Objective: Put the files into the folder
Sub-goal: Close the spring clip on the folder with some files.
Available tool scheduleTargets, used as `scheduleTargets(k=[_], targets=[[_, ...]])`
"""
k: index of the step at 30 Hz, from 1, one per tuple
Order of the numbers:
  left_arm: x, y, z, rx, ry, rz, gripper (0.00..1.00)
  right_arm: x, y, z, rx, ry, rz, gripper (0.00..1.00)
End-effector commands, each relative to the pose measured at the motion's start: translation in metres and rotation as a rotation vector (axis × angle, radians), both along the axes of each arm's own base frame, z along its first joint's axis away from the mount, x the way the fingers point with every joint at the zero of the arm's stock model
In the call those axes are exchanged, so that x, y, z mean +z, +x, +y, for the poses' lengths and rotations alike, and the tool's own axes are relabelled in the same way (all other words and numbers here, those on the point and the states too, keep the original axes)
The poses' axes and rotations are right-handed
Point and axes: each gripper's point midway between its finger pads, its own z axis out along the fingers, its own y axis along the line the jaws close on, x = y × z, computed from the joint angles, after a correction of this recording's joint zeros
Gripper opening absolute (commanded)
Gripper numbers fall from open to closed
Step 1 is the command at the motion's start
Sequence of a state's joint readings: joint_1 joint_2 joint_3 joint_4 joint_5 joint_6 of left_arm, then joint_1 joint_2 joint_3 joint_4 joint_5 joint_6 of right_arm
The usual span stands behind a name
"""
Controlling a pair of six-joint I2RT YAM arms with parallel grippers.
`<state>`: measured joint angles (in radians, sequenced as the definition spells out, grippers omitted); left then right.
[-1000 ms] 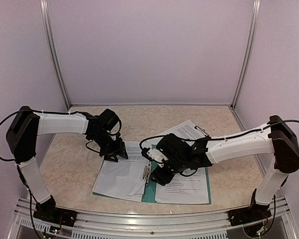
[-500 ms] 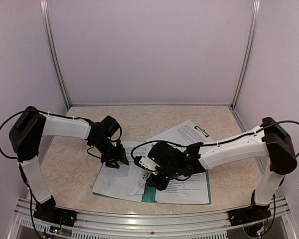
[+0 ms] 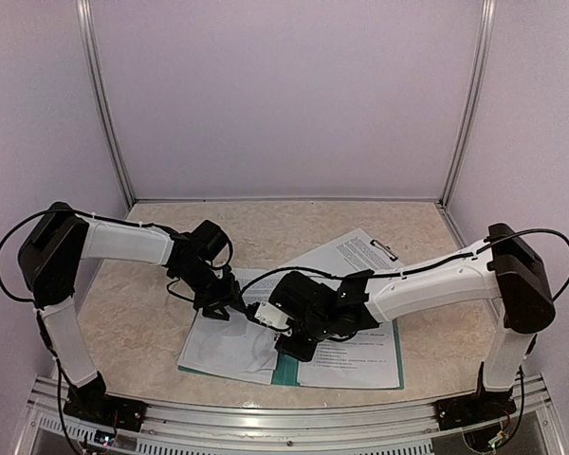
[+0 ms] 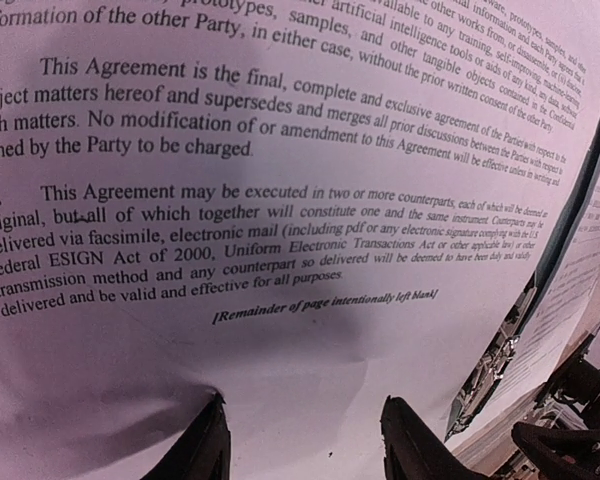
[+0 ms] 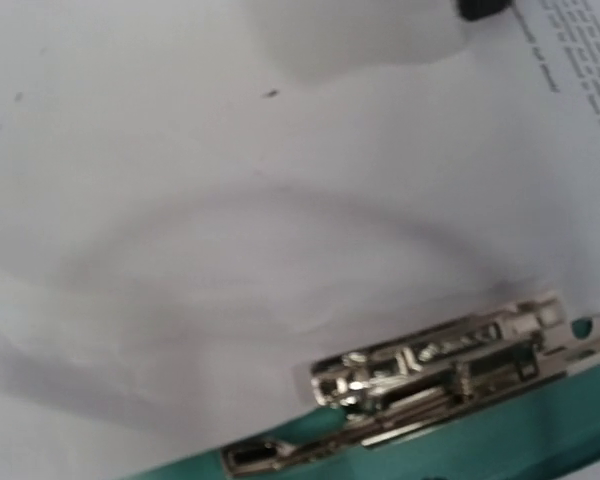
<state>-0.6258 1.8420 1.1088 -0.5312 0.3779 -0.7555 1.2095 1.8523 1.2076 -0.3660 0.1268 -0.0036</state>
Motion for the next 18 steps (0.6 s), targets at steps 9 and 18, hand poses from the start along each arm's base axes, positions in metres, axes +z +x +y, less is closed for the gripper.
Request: scheduleTargets(k=[9,18], targets=[[-0.017,-0.013,0.006,-0.020,0.051,0.044,0.49,-0.023,-0.018,0.001,0.161,-0.198,-0.121,0.44],[-0.017,-0.014,0.005,-0.026,0.049,0.048,0.49,-0.039,-0.015,0.001,0.169,-0.306,-0.199,0.34]])
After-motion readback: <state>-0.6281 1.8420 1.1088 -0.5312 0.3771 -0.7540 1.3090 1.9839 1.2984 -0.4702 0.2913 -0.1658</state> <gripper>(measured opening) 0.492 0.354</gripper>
